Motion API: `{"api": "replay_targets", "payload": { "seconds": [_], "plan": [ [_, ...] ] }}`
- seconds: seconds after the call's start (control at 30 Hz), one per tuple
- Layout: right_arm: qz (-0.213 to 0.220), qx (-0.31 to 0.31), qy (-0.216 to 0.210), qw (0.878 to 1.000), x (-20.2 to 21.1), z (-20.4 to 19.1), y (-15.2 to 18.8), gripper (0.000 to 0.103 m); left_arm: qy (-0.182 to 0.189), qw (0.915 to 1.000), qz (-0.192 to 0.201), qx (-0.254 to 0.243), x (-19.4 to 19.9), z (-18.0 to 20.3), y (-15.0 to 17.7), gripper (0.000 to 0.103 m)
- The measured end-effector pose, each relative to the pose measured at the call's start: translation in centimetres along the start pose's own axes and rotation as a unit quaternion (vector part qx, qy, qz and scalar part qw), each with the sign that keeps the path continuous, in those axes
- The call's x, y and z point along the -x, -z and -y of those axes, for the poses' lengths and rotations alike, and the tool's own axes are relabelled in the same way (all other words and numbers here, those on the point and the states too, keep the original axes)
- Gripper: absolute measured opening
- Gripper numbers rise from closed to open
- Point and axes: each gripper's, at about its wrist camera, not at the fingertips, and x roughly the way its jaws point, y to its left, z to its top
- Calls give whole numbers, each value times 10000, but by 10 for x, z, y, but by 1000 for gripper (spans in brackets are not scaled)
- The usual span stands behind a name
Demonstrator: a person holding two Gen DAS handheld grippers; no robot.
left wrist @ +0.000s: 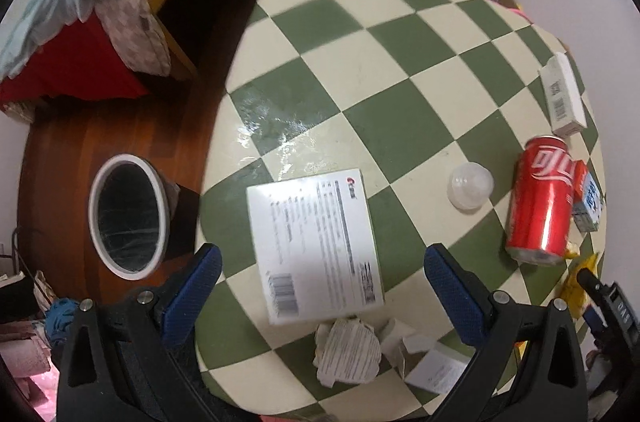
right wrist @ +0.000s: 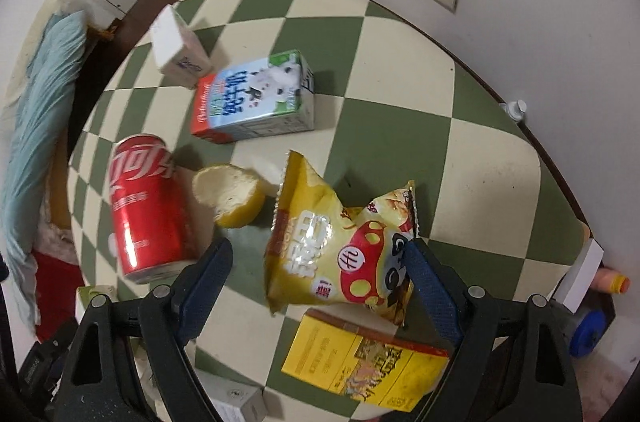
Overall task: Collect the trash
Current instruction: 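Grasp the white medicine box with the left gripper while the right gripper grasps the yellow chip bag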
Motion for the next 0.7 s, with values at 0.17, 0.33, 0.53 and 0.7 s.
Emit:
{"api": "replay_targets", "payload": {
  "seconds": [0.17,0.33,0.53,0.7],
  "plan": [
    [-25,-13,151,9999,-10,0,-4,89,119,9988,-463,64,-29,-2,-8,103],
    [-101,-85,229,9997,-13,8,-6,89,162,9981,-592,16,-46,1,-7,101],
    [-70,-13,295,9995,-14,11,-7,83,-139,9988,-335,-319,-42,7,1,73],
    [41,118,456,9989,-11,16,-4,61,-117,9989,-214,-389,-38,3,3,70]
  ]
}}
